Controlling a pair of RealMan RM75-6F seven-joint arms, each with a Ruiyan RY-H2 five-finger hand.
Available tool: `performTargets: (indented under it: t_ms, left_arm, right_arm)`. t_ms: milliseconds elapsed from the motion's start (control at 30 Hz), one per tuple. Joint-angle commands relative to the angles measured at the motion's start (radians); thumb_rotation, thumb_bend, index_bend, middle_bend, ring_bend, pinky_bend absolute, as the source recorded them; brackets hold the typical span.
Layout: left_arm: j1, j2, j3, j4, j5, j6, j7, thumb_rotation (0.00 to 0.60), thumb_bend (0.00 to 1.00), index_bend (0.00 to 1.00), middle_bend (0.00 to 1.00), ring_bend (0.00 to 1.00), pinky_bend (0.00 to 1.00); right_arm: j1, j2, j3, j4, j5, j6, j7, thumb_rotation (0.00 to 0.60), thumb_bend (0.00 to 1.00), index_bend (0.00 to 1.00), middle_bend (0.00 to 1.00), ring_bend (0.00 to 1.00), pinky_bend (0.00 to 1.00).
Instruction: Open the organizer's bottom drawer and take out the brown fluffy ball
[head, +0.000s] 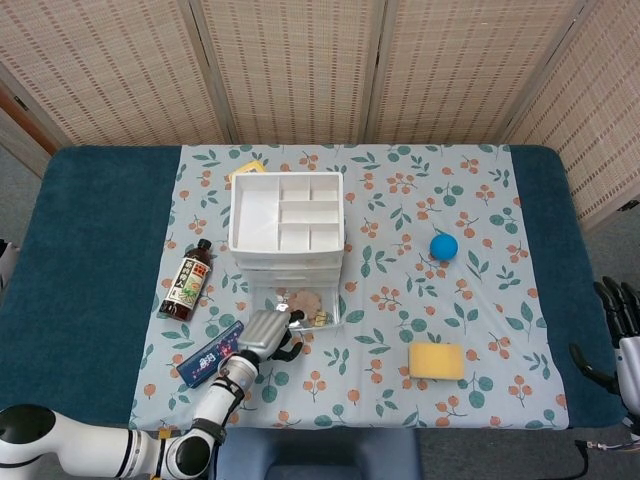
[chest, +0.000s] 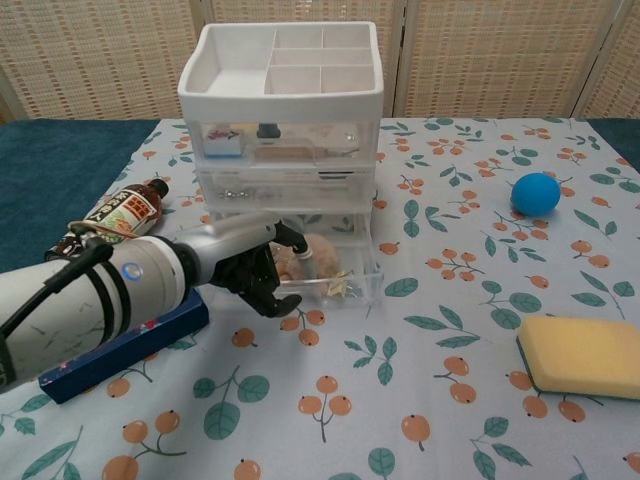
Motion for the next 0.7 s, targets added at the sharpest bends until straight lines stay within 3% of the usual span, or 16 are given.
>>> performTargets:
  t_ms: [33, 233, 400, 533, 700]
  left_arm:
    - [0.000, 0.008, 0.006, -0.018, 0.006, 0.003, 0.005, 0.600, 0.40, 0.37, 0.96, 1.00, 1.00]
    - [-0.006, 0.018, 0.012, -0.039, 0.007, 0.003, 0.014, 0.600, 0.40, 0.37, 0.96, 1.00, 1.00]
    - [-0.002, 0.035, 0.019, -0.040, 0.069, 0.010, 0.001, 0.600, 0.40, 0.28, 0.96, 1.00, 1.00]
    - [0.003, 0.081, 0.037, -0.057, 0.145, 0.009, -0.004, 0.600, 0.40, 0.26, 0.96, 1.00, 1.00]
    - [0.007, 0.139, 0.064, -0.040, 0.319, -0.006, -0.045, 0.600, 0.40, 0.29, 0.96, 1.00, 1.00]
  right_arm:
    - [0.000, -0.001, 0.000, 0.002, 0.000, -0.001, 0.002, 0.600, 0.32, 0.00, 0.04, 0.01, 0.07]
    - [-0.001, -0.003, 0.000, 0.005, 0.000, 0.003, 0.005, 0.600, 0.32, 0.00, 0.04, 0.01, 0.07]
    - [-0.003, 0.001, 0.001, 0.004, -0.001, 0.008, 0.005, 0.600, 0.32, 0.00, 0.04, 0.01, 0.07]
    - [-0.004, 0.010, 0.004, -0.001, -0.007, 0.019, -0.001, 0.600, 0.32, 0.00, 0.04, 0.01, 0.07]
    - [-0.007, 0.031, 0.011, -0.020, -0.020, 0.041, -0.009, 0.600, 0.32, 0.00, 0.04, 0.01, 0.07]
